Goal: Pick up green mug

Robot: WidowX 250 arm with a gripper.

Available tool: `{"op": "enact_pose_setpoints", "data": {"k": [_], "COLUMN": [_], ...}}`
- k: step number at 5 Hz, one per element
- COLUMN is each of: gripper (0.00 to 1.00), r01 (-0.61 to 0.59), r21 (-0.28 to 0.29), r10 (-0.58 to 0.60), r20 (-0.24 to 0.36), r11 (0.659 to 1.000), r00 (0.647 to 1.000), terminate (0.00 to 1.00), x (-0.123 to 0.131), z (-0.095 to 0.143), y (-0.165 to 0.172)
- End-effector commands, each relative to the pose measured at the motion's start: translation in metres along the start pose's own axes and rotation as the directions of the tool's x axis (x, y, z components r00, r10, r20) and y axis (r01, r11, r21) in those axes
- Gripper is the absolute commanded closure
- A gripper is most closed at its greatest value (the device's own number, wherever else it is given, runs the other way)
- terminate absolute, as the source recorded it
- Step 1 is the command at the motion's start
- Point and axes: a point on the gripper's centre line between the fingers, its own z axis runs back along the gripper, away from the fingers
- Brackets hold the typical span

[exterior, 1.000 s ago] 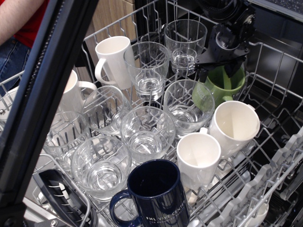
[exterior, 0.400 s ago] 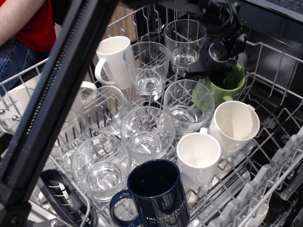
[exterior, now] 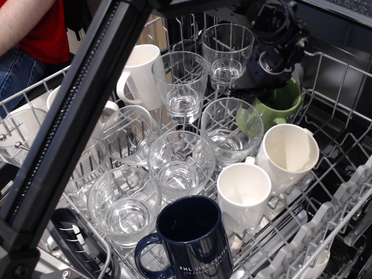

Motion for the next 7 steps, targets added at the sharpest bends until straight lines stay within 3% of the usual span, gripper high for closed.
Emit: {"op": "enact_pose_setpoints", "data": {"k": [1, 4, 5, 7], "gripper": [1.00, 1.00, 1.00, 1.00], "r01": [-0.050, -0.094, -0.105, -0.082], "r21": [-0.108, -0.258, -0.293, -0.348], "r10": [0.043, 0.021, 0.010, -0.032], "r20": [-0.067, -0.274, -0.309, -0.310], "r11": [0.993, 0.961, 0.950, 0.934], "r00": [0.997, 0.962, 0.951, 0.950], "terminate": [0.00, 0.00, 0.00, 0.00], "x": [0.044, 0.064, 0.069, 0.067], "z": [0.057, 0.106, 0.125, 0.167], "y": [-0.016, -0.003, 0.001, 0.014]}}
